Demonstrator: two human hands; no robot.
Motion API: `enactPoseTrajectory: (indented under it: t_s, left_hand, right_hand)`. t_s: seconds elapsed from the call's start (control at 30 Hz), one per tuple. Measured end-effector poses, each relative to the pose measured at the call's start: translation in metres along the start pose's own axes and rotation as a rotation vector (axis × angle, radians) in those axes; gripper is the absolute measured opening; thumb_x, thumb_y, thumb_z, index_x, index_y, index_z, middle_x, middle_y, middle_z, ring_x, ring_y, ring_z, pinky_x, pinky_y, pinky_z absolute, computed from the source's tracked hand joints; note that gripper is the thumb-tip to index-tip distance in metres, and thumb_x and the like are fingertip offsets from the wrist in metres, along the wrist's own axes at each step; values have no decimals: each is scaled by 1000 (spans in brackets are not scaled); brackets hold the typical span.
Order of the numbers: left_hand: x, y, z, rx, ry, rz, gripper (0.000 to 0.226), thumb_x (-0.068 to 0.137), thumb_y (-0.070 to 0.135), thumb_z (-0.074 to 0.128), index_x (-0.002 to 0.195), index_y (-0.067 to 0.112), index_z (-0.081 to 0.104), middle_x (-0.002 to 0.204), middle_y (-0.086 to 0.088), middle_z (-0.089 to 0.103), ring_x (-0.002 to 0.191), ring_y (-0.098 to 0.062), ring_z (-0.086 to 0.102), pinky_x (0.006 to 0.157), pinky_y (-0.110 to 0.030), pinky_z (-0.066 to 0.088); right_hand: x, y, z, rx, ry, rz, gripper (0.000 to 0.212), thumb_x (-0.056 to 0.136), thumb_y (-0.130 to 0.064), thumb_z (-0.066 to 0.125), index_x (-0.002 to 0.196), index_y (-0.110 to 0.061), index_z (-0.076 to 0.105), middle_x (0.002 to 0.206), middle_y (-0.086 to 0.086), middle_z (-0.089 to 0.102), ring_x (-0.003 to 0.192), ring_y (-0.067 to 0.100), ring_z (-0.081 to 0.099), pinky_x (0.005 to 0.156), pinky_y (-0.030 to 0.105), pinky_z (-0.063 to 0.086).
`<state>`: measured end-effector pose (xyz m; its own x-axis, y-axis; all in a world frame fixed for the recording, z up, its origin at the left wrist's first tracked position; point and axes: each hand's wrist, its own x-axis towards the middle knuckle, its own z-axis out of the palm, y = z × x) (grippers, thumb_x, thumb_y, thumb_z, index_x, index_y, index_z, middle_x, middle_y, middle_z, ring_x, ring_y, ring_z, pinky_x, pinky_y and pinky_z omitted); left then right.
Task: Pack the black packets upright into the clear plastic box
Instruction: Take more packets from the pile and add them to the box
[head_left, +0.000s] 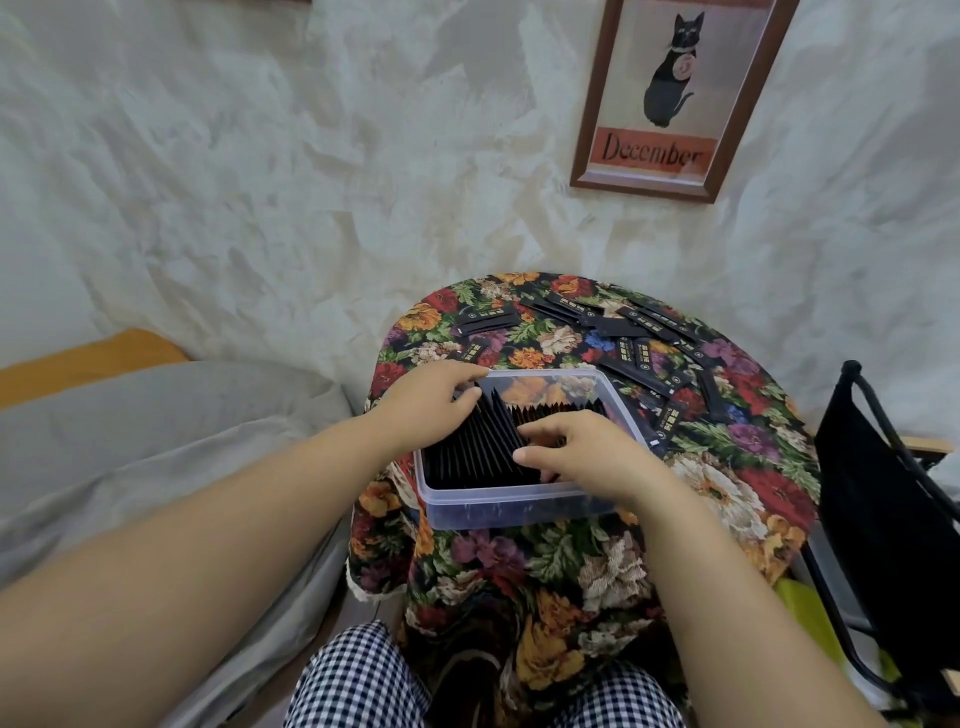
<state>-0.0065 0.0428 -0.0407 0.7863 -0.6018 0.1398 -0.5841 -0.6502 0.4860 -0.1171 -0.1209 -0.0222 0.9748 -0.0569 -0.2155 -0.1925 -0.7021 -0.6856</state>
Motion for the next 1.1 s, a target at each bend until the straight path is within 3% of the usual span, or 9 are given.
enactPoseTrajectory:
  t_s: [0.1,0.23,0.37,0.47,0.6,0.7,0.83,0.97,1.1]
  left_hand:
    - [3,1,-1,-76,-34,24,37,99,25,44,136,26,49,135,3,55,120,-15,52,93,-25,41]
    - [7,-1,-3,-148,-22,22,35,99,23,44,133,24,53,135,4,55,124,-13,49,95,-20,34]
    - [8,-1,-1,-121,21,16,33,99,23,45,130,21,56,133,3,57,118,-14,54,90,-19,35]
    - [10,-3,2,-235,55,-16,29,97,23,50,124,21,61,121,3,64,108,-11,60,92,-21,40]
    - [10,-6,-2,-446,-9,-41,27,97,20,49,120,20,63,101,4,71,101,-6,64,101,-30,44]
    - [10,-8,-4,-302,-46,-25,30,99,27,45,124,22,61,119,-1,66,113,-13,58,102,-33,42]
    - [8,-4,-3,-9,-217,54,39,101,38,36,135,27,50,139,4,51,125,-17,48,99,-33,40]
    - [6,-5,1,107,-187,104,47,99,43,38,144,31,35,143,8,46,129,-16,45,99,-31,40]
    - [5,-1,5,233,-177,149,53,97,48,40,145,29,32,148,5,40,132,-16,40,98,-28,36]
  right_hand:
    - [0,6,4,101,45,5,51,87,-34,67,134,-17,54,98,-10,61,84,5,60,76,22,49]
    - [2,9,4,181,72,20,45,90,-32,63,132,-17,55,97,-9,62,76,3,61,60,12,47]
    - [5,10,6,230,97,27,47,87,-24,68,131,-13,56,91,-6,65,72,5,61,59,14,50]
    - [6,11,8,234,96,24,56,88,-29,67,138,-18,48,94,-5,64,73,6,61,61,16,48]
    - [5,11,9,150,106,8,44,87,-33,66,128,-17,60,98,-7,65,74,3,62,62,13,48]
    - [6,12,11,166,127,0,49,87,-31,68,132,-18,56,101,-4,63,81,6,61,61,14,47]
    - [5,11,10,167,121,-1,44,87,-28,68,128,-16,58,84,-9,63,68,5,59,64,16,48]
    - [5,12,12,160,128,-14,46,85,-31,70,128,-18,58,81,-8,64,69,7,61,77,26,51]
    - [6,10,11,163,122,-14,42,84,-32,71,123,-19,61,85,-8,66,64,5,63,73,22,53]
